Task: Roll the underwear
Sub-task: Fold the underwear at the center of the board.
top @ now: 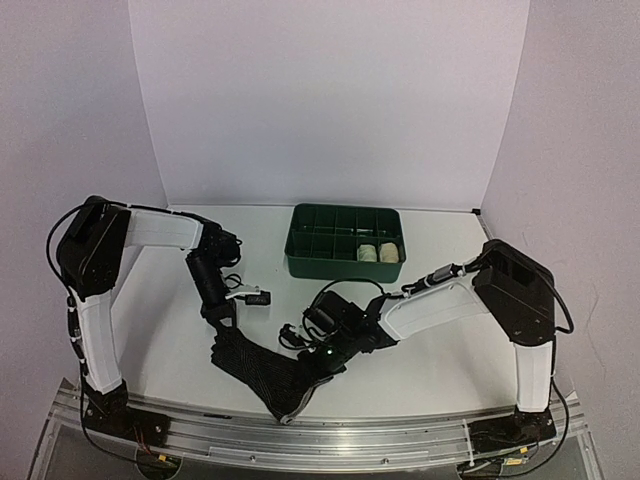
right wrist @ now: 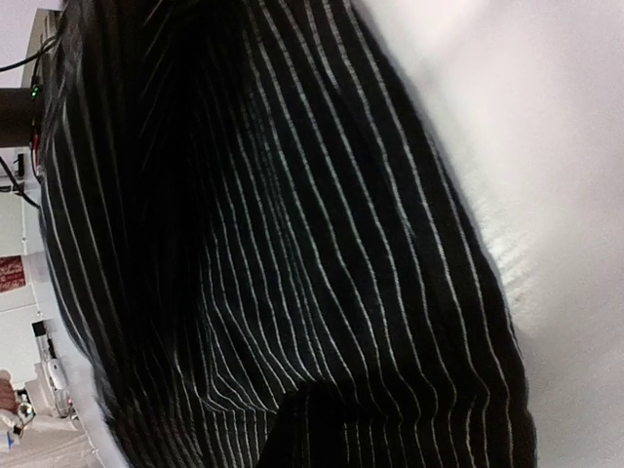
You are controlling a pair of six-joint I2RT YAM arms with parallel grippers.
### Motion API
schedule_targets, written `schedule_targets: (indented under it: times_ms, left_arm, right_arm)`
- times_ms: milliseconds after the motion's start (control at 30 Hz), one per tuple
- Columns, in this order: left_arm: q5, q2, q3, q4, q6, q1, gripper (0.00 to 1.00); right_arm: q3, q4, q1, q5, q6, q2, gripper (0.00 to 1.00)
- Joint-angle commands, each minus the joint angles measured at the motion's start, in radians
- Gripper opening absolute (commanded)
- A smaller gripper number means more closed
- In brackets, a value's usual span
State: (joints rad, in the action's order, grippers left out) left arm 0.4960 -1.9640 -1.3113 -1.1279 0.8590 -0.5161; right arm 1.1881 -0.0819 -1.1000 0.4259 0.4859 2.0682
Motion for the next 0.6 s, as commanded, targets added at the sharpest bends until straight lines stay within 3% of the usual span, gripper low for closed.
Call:
schedule_targets:
  times_ms: [0,300,567]
  left_arm:
    - [-0.026,-0.084,-0.090,0.013,-0.067,0.052,0.00]
    - [-0.060,-0.157,-0.042,0.078,-0.105,0.067,0.00]
    - [-0.037,-0.139,-0.013,0.081,-0.085,0.065,0.00]
  right_arm:
    - [-0.069,-0.174,-0.019,-0.008,-0.032,0.093,0.00]
    - [-0.072,-0.175,-0.018,-0.013,-0.062,0.067,0.00]
    - [0.060,-0.235,-0.019,-0.271,-0.188,-0.125,0.14]
